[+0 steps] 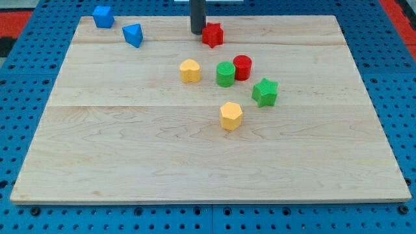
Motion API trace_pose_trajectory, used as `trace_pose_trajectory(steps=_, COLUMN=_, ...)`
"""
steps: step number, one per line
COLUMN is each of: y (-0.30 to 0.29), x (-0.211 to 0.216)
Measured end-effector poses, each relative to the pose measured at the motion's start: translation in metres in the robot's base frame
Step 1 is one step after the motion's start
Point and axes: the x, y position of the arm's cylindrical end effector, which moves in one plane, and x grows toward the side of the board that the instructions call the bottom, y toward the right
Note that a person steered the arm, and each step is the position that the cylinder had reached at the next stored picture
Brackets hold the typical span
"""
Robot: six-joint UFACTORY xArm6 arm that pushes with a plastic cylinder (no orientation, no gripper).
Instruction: Push the blue triangle closer to blue cube
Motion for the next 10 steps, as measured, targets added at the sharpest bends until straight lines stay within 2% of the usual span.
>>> trace_pose_trajectory(steps=7, y=-0.051, x=0.03)
trace_pose_trajectory(steps=9, y=-0.096, x=0.03)
trace_pose_trajectory(steps=10, y=-0.115, x=0.009)
